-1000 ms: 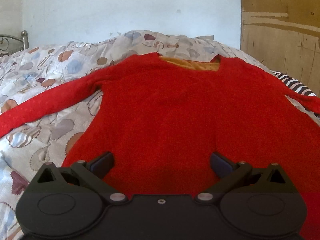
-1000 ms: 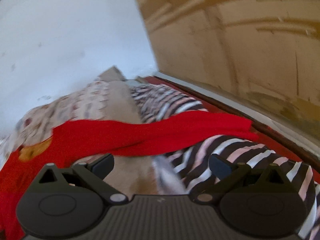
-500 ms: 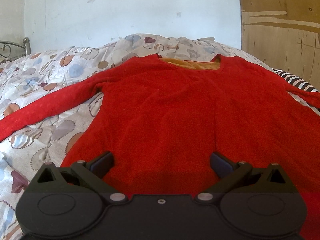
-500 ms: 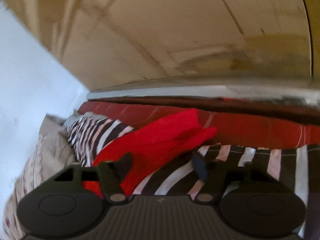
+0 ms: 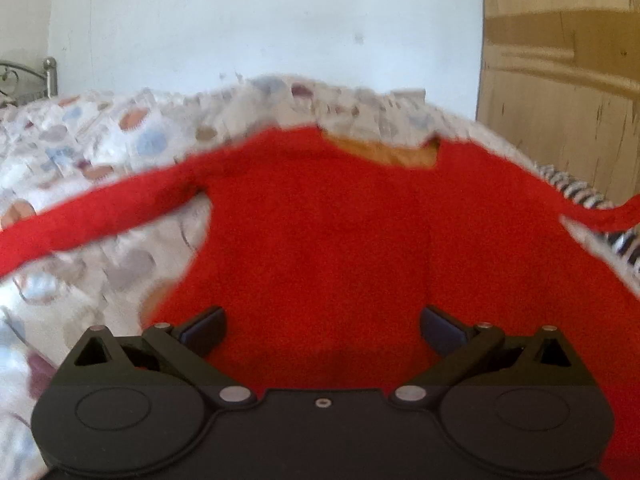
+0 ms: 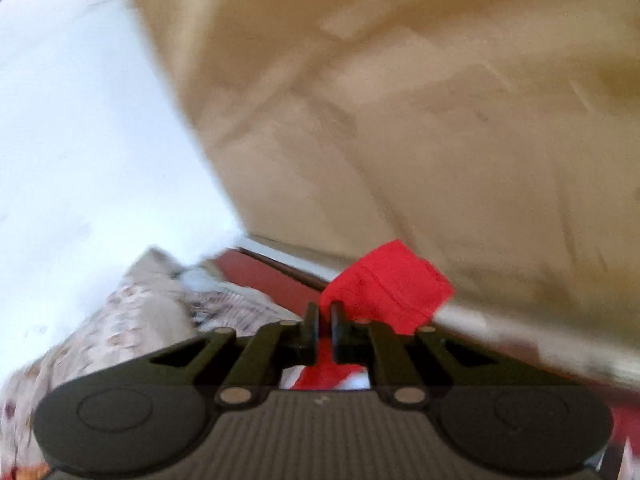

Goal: Fold small clothes
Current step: 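Carry the grasped sleeve across the sweater body with the right tool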

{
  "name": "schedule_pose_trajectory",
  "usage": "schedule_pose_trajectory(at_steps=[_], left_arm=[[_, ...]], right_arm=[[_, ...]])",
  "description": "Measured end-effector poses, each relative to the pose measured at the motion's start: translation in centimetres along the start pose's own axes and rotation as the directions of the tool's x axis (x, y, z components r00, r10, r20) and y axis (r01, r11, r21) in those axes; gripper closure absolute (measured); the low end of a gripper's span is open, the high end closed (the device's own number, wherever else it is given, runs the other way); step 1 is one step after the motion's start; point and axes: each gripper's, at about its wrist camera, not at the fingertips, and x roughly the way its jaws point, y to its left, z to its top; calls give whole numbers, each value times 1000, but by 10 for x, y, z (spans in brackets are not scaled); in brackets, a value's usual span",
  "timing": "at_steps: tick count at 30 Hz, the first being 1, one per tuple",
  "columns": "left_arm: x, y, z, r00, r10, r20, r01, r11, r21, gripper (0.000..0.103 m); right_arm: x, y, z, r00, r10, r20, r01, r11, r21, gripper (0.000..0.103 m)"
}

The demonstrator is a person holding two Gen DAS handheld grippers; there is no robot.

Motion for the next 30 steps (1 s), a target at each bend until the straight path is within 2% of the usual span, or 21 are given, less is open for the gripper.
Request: schedule_pose_trajectory(at_steps=[4, 8, 12, 14, 17, 21, 22, 24, 26, 28, 30], left_arm=[[-17, 10, 26, 998, 46, 39, -46, 999, -3, 1], [-32, 36, 47, 995, 70, 72, -65, 996, -63, 1], [-45, 67, 58, 989, 114, 93, -102, 987, -127, 1], [-49, 82, 59, 985, 145, 97, -131, 981, -140, 1], [-53, 97, 57, 979, 180, 92, -165, 974, -153, 1], [-50, 108, 49, 978, 198, 67, -184, 967, -176, 1], [-49, 109, 46, 978, 201, 61, -187, 966, -178, 1], [-45, 110, 42, 978, 201, 50, -190, 967, -172, 1], [-41, 110, 39, 978, 201, 46, -191, 968, -164, 1], [-35, 108, 37, 978, 203, 39, -194, 967, -165, 1], [-28, 106, 38, 981, 193, 35, -184, 967, -177, 1]], right_arm=[[-23, 77, 19, 989, 137, 59, -124, 974, -190, 97], [-47, 157, 13, 956, 286, 66, -245, 902, -356, 97], [-70, 234, -20, 905, 424, 22, -349, 772, -531, 97], [-80, 269, -46, 883, 468, -32, -389, 692, -607, 97], [-94, 308, -98, 846, 517, -131, -445, 547, -709, 97], [-115, 341, -184, 808, 509, -297, -513, 358, -780, 97], [-135, 347, -207, 803, 496, -331, -524, 320, -789, 97], [-142, 347, -246, 794, 460, -397, -542, 239, -806, 97], [-150, 342, -274, 792, 439, -423, -533, 161, -830, 97], [-167, 338, -294, 796, 436, -420, -513, 119, -850, 96], [-189, 335, -292, 792, 433, -429, -521, 116, -846, 90]])
